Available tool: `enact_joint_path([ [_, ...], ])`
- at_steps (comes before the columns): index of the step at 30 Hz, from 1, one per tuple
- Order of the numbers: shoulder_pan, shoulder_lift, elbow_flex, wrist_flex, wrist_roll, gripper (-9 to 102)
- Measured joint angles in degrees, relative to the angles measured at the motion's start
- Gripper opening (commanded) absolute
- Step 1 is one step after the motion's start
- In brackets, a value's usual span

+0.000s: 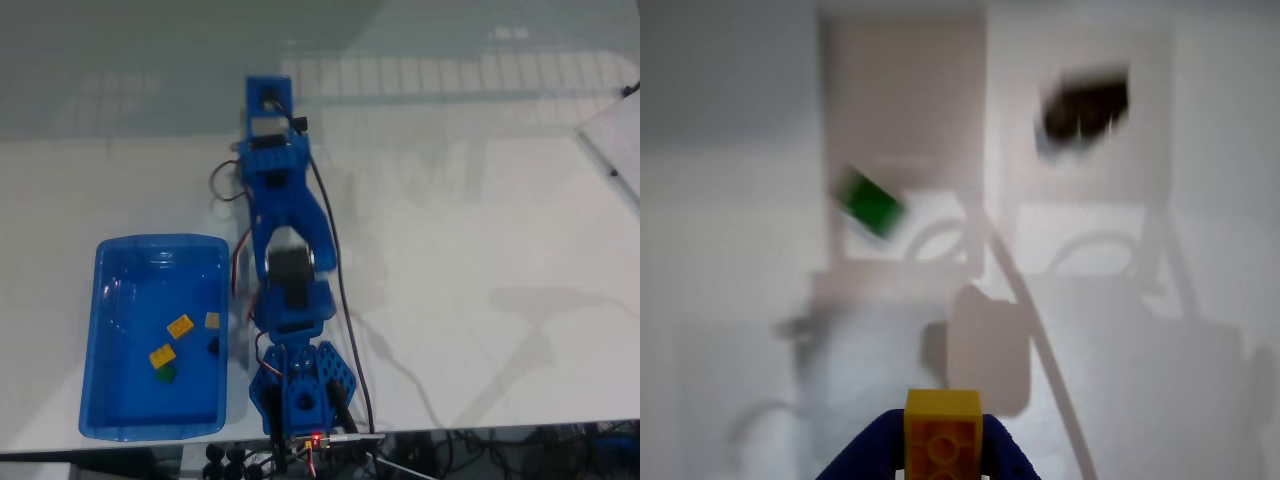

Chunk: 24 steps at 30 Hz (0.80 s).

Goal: Pick up all the lego then put into the bin

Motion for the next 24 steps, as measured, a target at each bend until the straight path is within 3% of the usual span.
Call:
enact_joint_path([
  [7,-20.13,31.55,-0.18,19.86,8.61,0],
  [14,-48.25,43.42,-0.18,40.34,14.06,0],
  [20,-60.21,43.42,2.99,46.49,15.21,2],
  [24,-61.96,43.42,7.65,47.11,13.36,13],
])
